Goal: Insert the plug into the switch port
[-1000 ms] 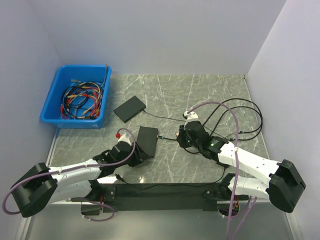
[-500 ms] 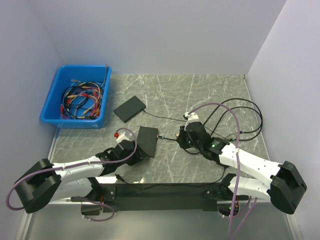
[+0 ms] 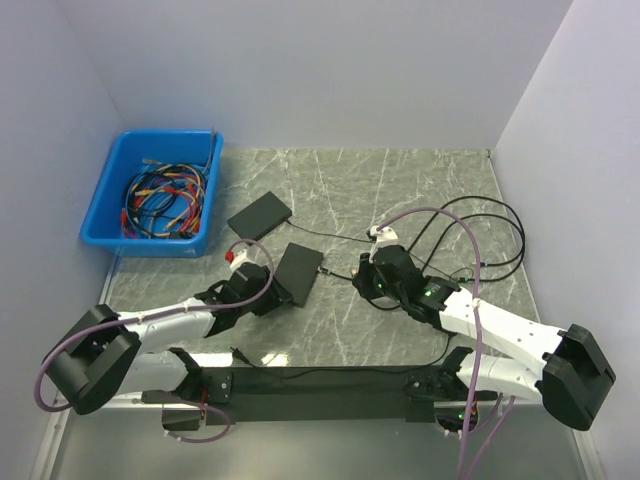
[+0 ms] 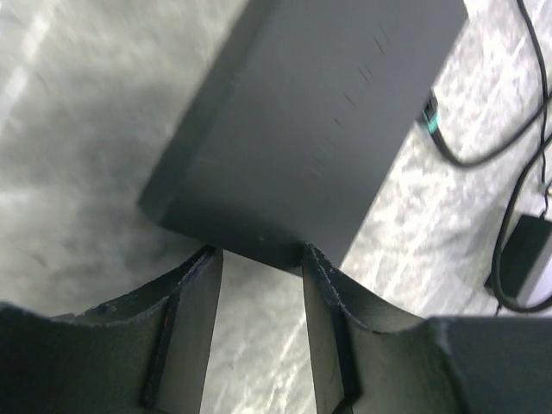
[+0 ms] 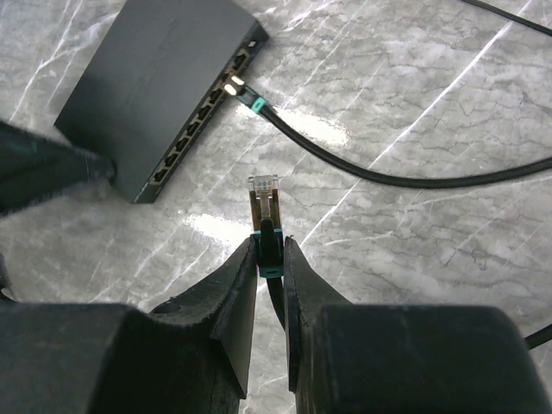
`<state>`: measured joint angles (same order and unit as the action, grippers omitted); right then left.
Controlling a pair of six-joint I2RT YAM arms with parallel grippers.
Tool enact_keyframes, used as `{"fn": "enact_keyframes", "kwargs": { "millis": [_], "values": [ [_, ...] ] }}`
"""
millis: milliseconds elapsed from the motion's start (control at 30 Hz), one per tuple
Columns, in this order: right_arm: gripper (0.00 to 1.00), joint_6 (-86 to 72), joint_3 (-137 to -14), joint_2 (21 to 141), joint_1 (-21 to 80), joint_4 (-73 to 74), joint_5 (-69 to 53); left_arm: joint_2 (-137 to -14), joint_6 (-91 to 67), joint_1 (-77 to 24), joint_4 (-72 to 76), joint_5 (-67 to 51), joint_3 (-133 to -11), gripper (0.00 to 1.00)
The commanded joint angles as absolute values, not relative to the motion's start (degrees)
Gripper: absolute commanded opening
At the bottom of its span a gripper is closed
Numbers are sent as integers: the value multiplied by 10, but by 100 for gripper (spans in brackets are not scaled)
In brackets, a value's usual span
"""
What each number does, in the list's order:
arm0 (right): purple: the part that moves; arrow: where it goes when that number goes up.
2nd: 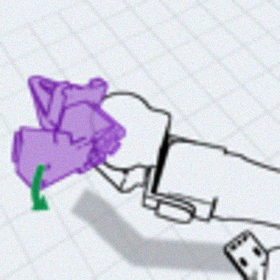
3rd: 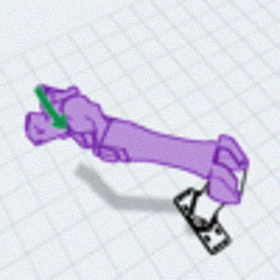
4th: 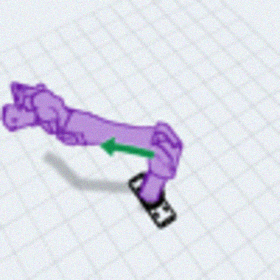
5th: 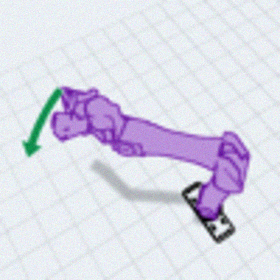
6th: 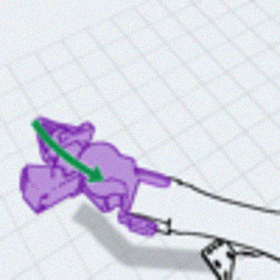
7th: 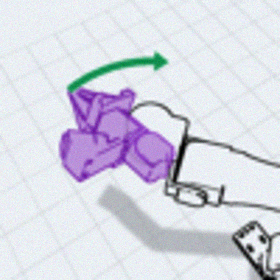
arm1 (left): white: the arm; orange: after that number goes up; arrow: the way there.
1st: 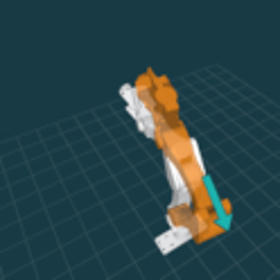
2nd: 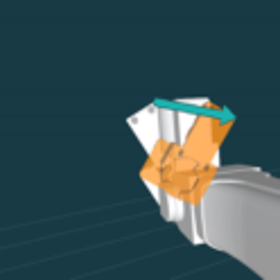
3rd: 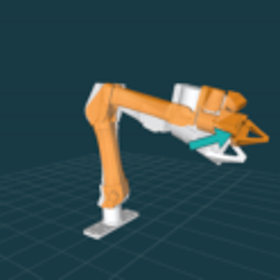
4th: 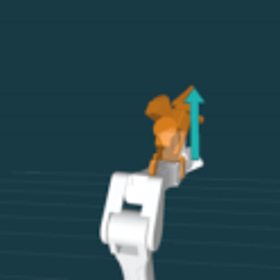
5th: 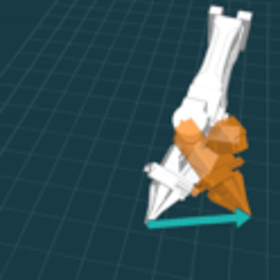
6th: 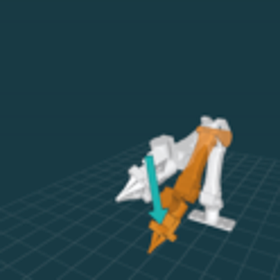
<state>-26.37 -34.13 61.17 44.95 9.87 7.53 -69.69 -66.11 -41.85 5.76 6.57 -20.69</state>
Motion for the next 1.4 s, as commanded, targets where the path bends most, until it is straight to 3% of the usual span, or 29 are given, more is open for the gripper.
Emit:
{"fn": "enact_keyframes", "kwargs": {
  "millis": [0, 200, 400, 500, 533, 600, 700, 900, 1033, 1100, 1367],
  "values": [
    [0, -274, -338, 594, 447, 83, 70, -716, -603, -391, 10, 85, -220, 47],
    [0, -275, -329, 590, 448, 74, 62, -683, -578, -388, 2, 63, -236, 45],
    [0, -277, -319, 586, 450, 67, 57, -578, -544, -388, -79, 104, -248, 51],
    [0, -276, -322, 591, 456, 68, 64, -517, -530, -388, -80, 141, -248, 69],
    [0, -274, -323, 591, 459, 69, 67, -487, -527, -389, -72, 161, -247, 85],
    [0, -272, -332, 595, 464, 77, 83, -465, -528, -388, -29, 193, -235, 100],
    [0, -267, -347, 591, 482, 93, 105, -453, -546, -387, 50, 259, -198, 99],
    [0, -267, -367, 596, 535, 129, 170, -488, -416, -386, 280, 245, -156, 100],
    [0, -281, -363, 619, 556, 120, 168, -609, -388, -320, 171, 158, -254, 99],
    [0, -286, -359, 634, 562, 108, 157, -647, -370, -301, 211, 65, -267, 99],
    [0, -296, -349, 686, 571, 74, 133, -783, -341, -294, 320, -59, -283, 99]
  ]
}}
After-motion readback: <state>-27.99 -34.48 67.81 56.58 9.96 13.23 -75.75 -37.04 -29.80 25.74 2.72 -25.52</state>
